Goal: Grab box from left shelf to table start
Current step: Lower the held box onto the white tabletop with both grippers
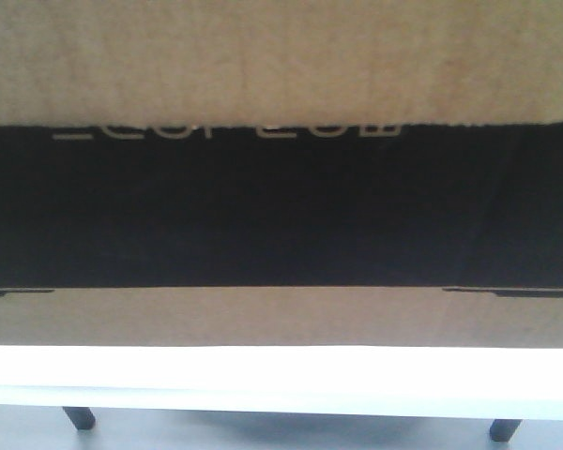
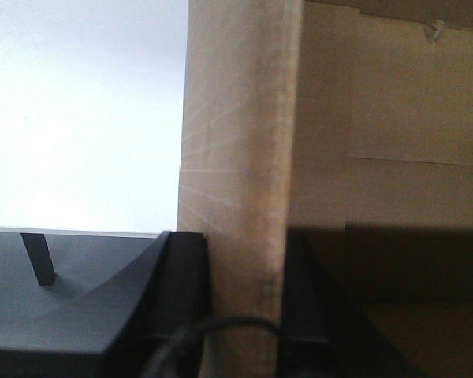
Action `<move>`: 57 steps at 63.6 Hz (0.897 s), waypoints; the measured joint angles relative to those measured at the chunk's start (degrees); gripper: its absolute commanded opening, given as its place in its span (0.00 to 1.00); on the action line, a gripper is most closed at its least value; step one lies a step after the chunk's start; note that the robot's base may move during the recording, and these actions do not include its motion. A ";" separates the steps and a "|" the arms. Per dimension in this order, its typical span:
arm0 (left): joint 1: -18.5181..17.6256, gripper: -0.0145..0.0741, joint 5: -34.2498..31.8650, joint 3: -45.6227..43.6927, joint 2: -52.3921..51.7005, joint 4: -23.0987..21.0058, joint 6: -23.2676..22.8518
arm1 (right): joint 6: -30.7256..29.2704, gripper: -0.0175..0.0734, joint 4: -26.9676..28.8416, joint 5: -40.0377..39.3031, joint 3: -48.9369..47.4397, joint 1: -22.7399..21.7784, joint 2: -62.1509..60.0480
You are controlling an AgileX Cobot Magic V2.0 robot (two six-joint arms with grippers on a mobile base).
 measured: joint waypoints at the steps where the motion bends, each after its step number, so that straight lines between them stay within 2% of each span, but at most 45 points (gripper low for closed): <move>1: 0.00 0.15 0.00 0.00 0.00 0.00 0.00 | 0.00 0.25 0.00 0.00 0.00 0.00 0.00; 57: 0.00 0.15 0.00 0.00 0.00 -0.42 0.00 | 0.19 0.25 -0.04 0.00 0.00 0.00 0.00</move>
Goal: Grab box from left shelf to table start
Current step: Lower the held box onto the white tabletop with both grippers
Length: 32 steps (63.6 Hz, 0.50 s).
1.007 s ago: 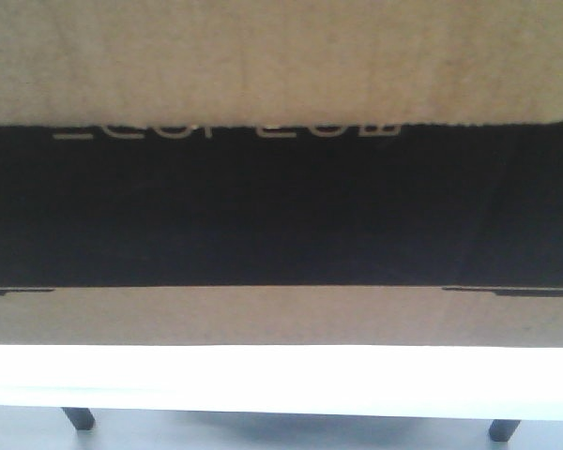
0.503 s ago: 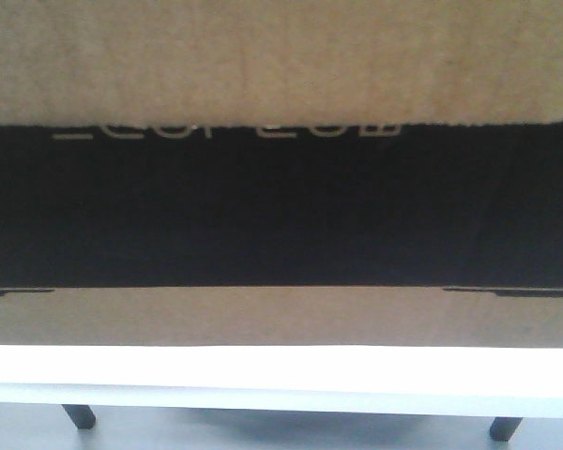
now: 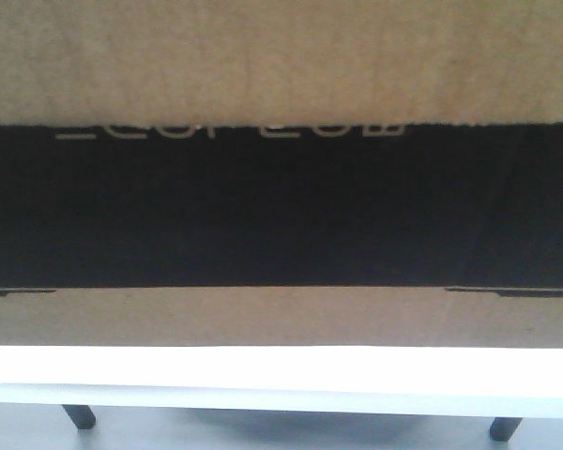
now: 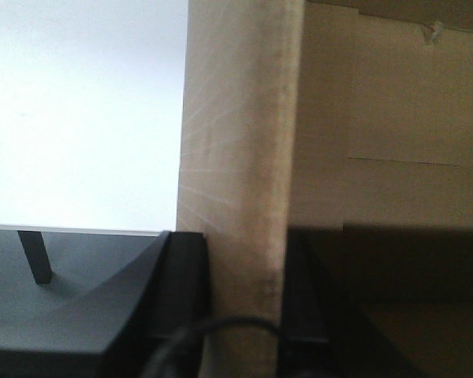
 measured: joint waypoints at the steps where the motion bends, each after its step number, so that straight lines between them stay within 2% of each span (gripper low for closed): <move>1: 0.00 0.15 0.00 0.00 0.10 0.00 0.00 | 0.24 0.25 0.00 0.00 0.00 0.00 0.00; 11: 0.00 0.15 -1.25 0.00 3.21 -0.62 1.16 | 1.82 0.25 -0.49 0.00 0.00 0.00 1.28; 24: 0.00 0.15 -8.07 0.00 12.52 -1.11 2.60 | 2.02 0.25 -2.45 -0.49 0.00 -0.11 8.66; 32: 0.00 0.15 -11.88 -0.35 17.50 -0.90 3.13 | 1.59 0.25 -3.06 -4.42 0.22 -0.11 13.25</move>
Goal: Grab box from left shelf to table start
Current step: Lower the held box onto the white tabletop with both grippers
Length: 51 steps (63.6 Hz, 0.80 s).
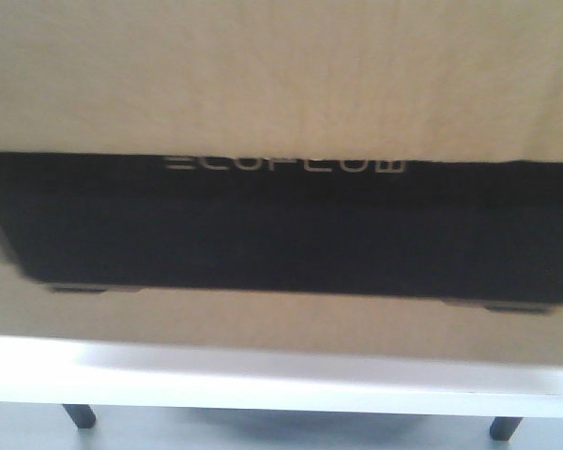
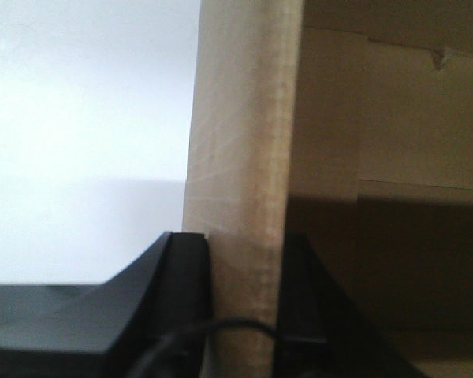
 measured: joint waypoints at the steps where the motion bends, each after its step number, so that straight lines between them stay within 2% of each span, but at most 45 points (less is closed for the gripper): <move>1: 0.11 0.15 -0.35 -0.15 0.61 0.12 0.00 | -0.15 0.25 0.00 -0.61 0.00 0.00 0.59; 20: 0.49 0.15 -6.12 -6.24 14.35 1.32 1.44 | -3.43 0.25 -0.58 -11.96 0.09 -0.21 14.54; 32: 0.58 0.15 -6.44 -8.77 20.73 1.85 1.49 | -4.80 0.25 -0.87 -15.37 0.23 -0.30 19.82; 51: 0.58 0.15 -2.85 -9.02 21.34 2.31 1.49 | -5.24 0.25 -0.75 -17.11 0.23 -0.30 22.01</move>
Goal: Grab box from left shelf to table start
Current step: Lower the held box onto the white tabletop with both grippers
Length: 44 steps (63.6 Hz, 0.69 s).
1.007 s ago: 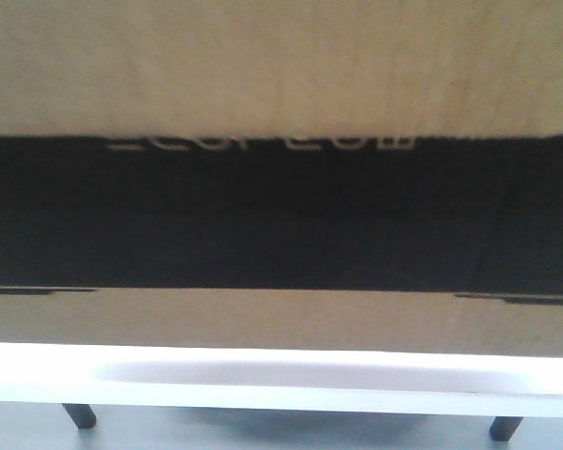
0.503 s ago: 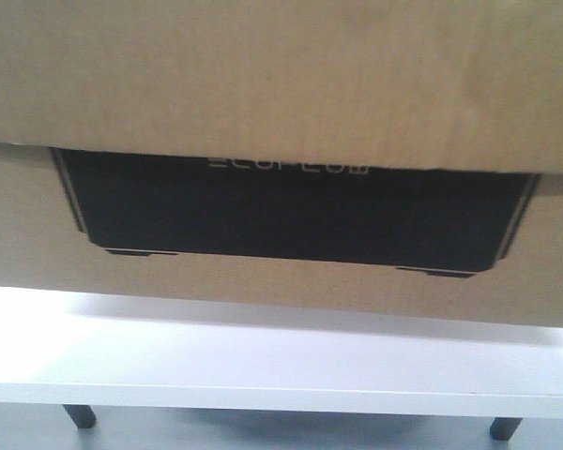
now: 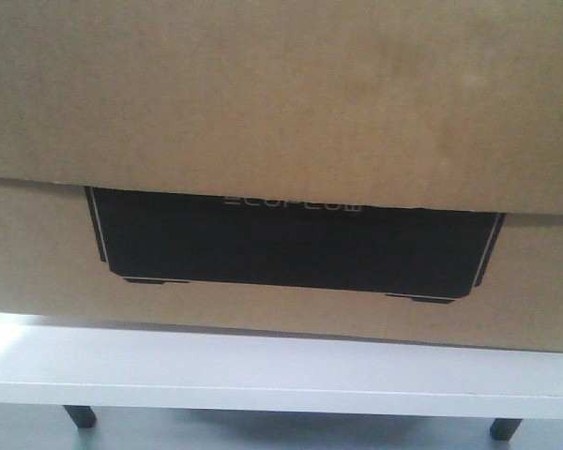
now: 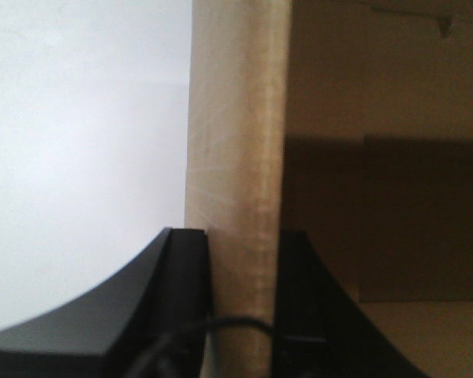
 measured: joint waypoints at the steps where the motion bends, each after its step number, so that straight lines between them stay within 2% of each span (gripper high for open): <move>1: 0.00 0.15 0.18 0.00 0.00 -0.02 0.00 | 0.00 0.25 0.00 0.00 0.00 0.00 0.00; 21: 0.00 0.15 1.78 -0.04 0.00 0.12 0.00 | -1.14 0.26 0.26 0.00 0.00 0.00 0.00; 26: 0.00 0.19 2.38 -0.04 0.00 0.12 0.00 | -1.14 0.35 0.35 0.23 0.00 0.00 0.00; 31: 0.00 0.30 2.47 -0.13 0.00 0.12 0.00 | -1.14 0.50 0.35 0.33 0.00 0.00 0.00; 37: 0.00 0.51 2.23 -0.26 0.00 -0.33 0.00 | -1.14 0.72 0.52 -0.43 0.00 0.00 0.00; 40: -0.11 0.61 1.66 -0.54 -0.11 -1.00 0.00 | -1.14 0.78 1.53 -1.77 0.00 0.00 0.00; 44: -0.11 0.68 1.03 -0.76 -0.24 -1.00 0.00 | -1.14 0.80 2.35 -3.09 -0.11 0.12 0.00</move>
